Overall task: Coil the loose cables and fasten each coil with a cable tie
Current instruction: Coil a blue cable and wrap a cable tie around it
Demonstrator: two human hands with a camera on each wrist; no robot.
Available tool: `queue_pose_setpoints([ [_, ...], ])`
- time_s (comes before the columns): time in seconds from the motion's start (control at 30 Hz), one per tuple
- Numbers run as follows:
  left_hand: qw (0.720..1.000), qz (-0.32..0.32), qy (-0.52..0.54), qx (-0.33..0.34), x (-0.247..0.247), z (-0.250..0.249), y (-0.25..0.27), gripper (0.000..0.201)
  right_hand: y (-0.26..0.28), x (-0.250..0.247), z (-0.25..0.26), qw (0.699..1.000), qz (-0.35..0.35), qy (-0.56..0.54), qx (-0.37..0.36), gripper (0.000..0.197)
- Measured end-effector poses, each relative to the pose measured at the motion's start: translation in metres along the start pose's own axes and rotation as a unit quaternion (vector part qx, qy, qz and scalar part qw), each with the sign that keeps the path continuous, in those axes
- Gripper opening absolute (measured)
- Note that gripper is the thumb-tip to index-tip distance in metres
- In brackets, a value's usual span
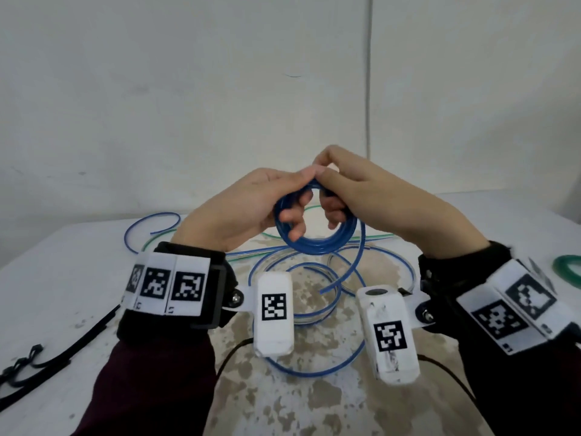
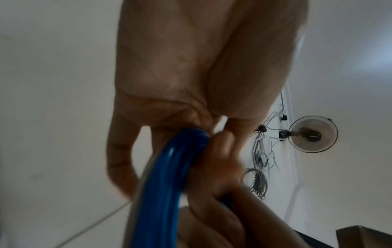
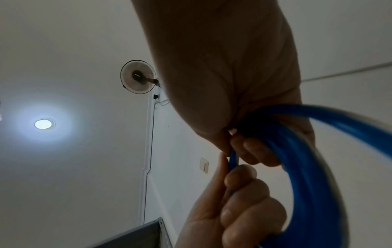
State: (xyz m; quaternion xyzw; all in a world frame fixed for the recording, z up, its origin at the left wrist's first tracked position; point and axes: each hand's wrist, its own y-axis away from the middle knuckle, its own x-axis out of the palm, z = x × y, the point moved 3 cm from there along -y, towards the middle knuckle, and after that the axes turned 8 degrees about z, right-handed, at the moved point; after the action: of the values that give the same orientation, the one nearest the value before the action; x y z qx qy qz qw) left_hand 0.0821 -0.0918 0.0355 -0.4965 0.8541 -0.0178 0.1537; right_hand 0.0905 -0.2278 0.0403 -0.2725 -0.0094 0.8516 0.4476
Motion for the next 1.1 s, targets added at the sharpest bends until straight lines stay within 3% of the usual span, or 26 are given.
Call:
queue_pose_setpoints([
  [0.07, 0.999, -0.038, 0.000, 0.028, 0.002, -0.001, -0.001, 0.035, -0.001, -0.001, 0.002, 0.999, -0.031, -0.028, -0.008, 0.013],
  [0.17, 0.989, -0.108, 0.029, 0.096, 0.001, -0.005, -0.006, 0.037, -0.001, -0.011, 0.000, 0.993, -0.070, -0.091, -0.029, 0.025],
  [0.33, 0.958, -0.207, 0.129, 0.151, -0.004, -0.004, -0.008, 0.038, -0.006, -0.011, -0.009, 0.982, -0.039, -0.184, -0.032, 0.036],
  [0.47, 0.969, -0.168, 0.148, 0.100, 0.003, 0.000, -0.012, 0.040, -0.009, -0.013, -0.013, 0.982, -0.069, -0.171, -0.050, 0.036],
  [0.53, 0.980, -0.151, 0.105, 0.074, 0.006, -0.001, -0.011, 0.031, -0.006, -0.018, -0.013, 0.989, -0.068, -0.123, -0.044, 0.036],
  [0.67, 0.981, -0.181, -0.021, 0.064, 0.006, 0.000, -0.010, 0.005, -0.001, -0.016, -0.009, 0.999, -0.038, -0.010, -0.015, 0.028],
  [0.77, 0.982, -0.117, -0.124, 0.078, 0.012, -0.001, -0.009, 0.018, -0.001, -0.012, -0.010, 0.998, -0.049, 0.025, 0.006, 0.013],
  [0.87, 0.978, -0.079, -0.171, 0.086, 0.013, 0.000, -0.007, 0.022, -0.001, -0.012, -0.011, 0.998, -0.050, 0.015, 0.016, 0.013],
  [1.1, 0.960, -0.152, -0.189, 0.144, 0.006, 0.000, -0.009, 0.008, -0.003, -0.014, -0.010, 0.995, -0.083, -0.051, 0.007, 0.018],
])
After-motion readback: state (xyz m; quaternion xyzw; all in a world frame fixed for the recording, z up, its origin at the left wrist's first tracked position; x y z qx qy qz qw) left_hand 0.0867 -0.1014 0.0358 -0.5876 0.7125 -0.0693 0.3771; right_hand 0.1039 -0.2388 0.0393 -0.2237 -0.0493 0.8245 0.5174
